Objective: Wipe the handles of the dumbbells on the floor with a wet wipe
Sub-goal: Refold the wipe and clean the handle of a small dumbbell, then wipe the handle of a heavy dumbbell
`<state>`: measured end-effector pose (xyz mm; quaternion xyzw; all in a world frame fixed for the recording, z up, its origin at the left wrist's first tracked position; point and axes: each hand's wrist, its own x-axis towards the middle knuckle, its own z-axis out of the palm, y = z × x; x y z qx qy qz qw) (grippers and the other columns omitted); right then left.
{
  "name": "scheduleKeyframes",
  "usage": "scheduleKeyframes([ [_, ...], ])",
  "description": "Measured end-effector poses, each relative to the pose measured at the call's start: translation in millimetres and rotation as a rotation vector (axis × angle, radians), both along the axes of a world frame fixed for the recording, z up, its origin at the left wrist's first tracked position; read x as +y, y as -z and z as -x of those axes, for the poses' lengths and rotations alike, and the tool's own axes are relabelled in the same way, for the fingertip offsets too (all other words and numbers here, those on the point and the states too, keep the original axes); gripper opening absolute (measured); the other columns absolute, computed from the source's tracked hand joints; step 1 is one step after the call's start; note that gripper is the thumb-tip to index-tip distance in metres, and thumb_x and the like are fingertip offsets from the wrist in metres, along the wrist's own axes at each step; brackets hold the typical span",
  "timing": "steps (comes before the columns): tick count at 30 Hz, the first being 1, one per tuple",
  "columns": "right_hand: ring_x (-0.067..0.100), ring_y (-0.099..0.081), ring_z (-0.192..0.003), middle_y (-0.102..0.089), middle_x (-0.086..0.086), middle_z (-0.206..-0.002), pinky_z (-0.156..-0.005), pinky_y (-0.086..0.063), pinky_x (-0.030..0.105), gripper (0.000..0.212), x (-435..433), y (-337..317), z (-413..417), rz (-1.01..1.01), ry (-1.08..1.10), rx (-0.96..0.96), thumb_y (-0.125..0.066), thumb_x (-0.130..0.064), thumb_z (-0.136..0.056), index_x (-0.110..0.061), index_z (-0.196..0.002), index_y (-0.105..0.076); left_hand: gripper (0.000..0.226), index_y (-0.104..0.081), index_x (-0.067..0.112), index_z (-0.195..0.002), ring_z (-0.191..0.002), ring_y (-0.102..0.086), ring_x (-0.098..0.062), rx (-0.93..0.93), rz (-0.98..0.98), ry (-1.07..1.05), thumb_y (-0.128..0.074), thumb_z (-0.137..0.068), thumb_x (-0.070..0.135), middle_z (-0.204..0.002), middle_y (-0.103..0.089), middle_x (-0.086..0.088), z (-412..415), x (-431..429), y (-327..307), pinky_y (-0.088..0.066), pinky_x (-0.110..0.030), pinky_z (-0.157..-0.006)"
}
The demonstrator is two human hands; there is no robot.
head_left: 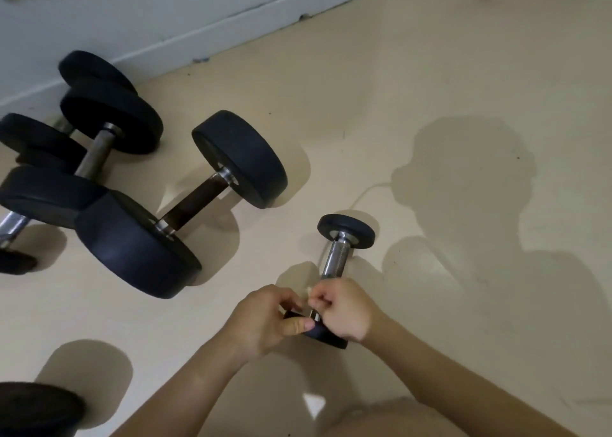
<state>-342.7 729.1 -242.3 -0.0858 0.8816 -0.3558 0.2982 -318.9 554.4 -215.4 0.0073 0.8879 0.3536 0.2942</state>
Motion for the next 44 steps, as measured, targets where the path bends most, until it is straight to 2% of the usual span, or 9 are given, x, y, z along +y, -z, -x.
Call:
scheduleKeyframes([
  [5, 0.011, -0.043, -0.046, -0.049, 0.002, -0.053, -0.041, -0.037, 0.015, 0.019, 10, -20, 8, 0.277, 0.325, -0.316, -0.051, -0.006, -0.095, -0.01, -0.078, -0.059, 0.02, -0.071, 0.032, -0.092, -0.078, -0.06, -0.01, 0.071, 0.041, 0.22, -0.074, -0.072, 0.033, -0.086, -0.065, 0.007, 4, 12, -18, -0.049, -0.029, -0.073],
  [10, 0.01, -0.038, -0.034, -0.057, 0.003, -0.056, -0.037, -0.031, 0.018, 0.019, 24, -60, 13, 0.44, 0.395, -0.247, -0.046, -0.013, -0.099, -0.019, -0.115, -0.055, 0.029, -0.071, 0.034, -0.107, -0.093, -0.057, -0.012, 0.131, -0.056, 0.295, -0.071, -0.079, 0.027, -0.103, -0.058, 0.007, -12, 44, -8, -0.046, -0.026, -0.086],
  [15, 0.016, -0.056, -0.047, -0.073, 0.0, -0.081, -0.048, -0.042, 0.02, 0.012, 33, -97, 28, 0.296, 0.358, -0.149, -0.054, -0.018, -0.095, -0.012, -0.1, -0.064, 0.03, -0.063, 0.04, -0.109, -0.093, -0.058, -0.013, 0.139, -0.032, 0.389, -0.063, -0.079, 0.038, -0.101, -0.057, 0.016, -16, 60, -7, -0.05, -0.036, -0.086],
  [19, 0.01, -0.062, -0.056, -0.072, 0.0, -0.073, -0.052, -0.041, 0.021, 0.015, 29, -136, 40, 0.335, 0.43, -0.154, -0.069, -0.027, -0.086, -0.013, -0.09, -0.069, 0.02, -0.067, 0.027, -0.106, -0.088, -0.062, -0.014, 0.04, -0.344, -0.027, -0.065, -0.087, 0.02, -0.092, -0.067, 0.006, 18, 41, -59, -0.05, -0.022, -0.086],
  [23, 0.01, -0.059, -0.059, -0.073, -0.001, -0.074, -0.056, -0.043, 0.022, 0.027, 2, -175, 55, 0.343, 0.333, -0.106, -0.06, -0.033, -0.092, -0.009, -0.087, -0.071, 0.033, -0.062, 0.015, -0.117, -0.082, -0.063, -0.016, -0.051, -0.673, -0.301, -0.068, -0.086, 0.023, -0.096, -0.068, -0.011, 61, -6, -136, -0.055, -0.032, -0.083],
  [28, 0.018, -0.06, -0.06, -0.07, 0.018, -0.088, -0.051, -0.042, 0.022, 0.029, -52, -214, 69, 0.492, 0.178, -0.228, -0.05, -0.024, -0.098, -0.002, -0.086, -0.065, 0.023, -0.067, 0.006, -0.093, -0.067, -0.062, -0.015, 0.212, -0.376, -0.261, -0.078, -0.078, 0.02, -0.077, -0.066, -0.012, 71, -56, -184, -0.055, -0.024, -0.063],
  [33, 0.014, -0.062, -0.058, -0.073, 0.018, -0.09, -0.049, -0.043, 0.021, 0.022, -104, -224, 77, 0.307, 0.052, -0.139, -0.058, -0.016, -0.093, 0.004, -0.094, -0.068, 0.009, -0.067, 0.009, -0.085, -0.061, -0.063, -0.016, 0.275, -0.278, -0.354, -0.072, -0.079, 0.005, -0.07, -0.067, -0.007, 65, -123, -202, -0.058, -0.034, -0.069],
  [39, 0.012, -0.063, -0.062, -0.07, 0.009, -0.081, -0.049, -0.043, 0.018, 0.016, -170, -233, 86, 0.296, -0.045, -0.265, -0.063, -0.01, -0.088, -0.001, -0.1, -0.07, 0.036, -0.064, 0.024, -0.108, -0.087, -0.069, -0.021, 0.172, -0.519, -0.435, -0.074, -0.078, 0.039, -0.095, -0.071, -0.007, 43, -171, -178, -0.057, -0.032, -0.078],
  [44, 0.011, -0.062, -0.077, -0.065, 0.002, -0.083, -0.057, -0.054, 0.023, 0.008, -215, -218, 97, 0.153, 0.022, -0.089, -0.066, -0.019, -0.085, -0.013, -0.088, -0.071, 0.017, -0.068, 0.009, -0.096, -0.063, -0.064, -0.011, 0.308, -0.511, -0.612, -0.073, -0.082, 0.017, -0.081, -0.07, -0.008, 49, -191, -157, -0.053, -0.023, -0.063],
])
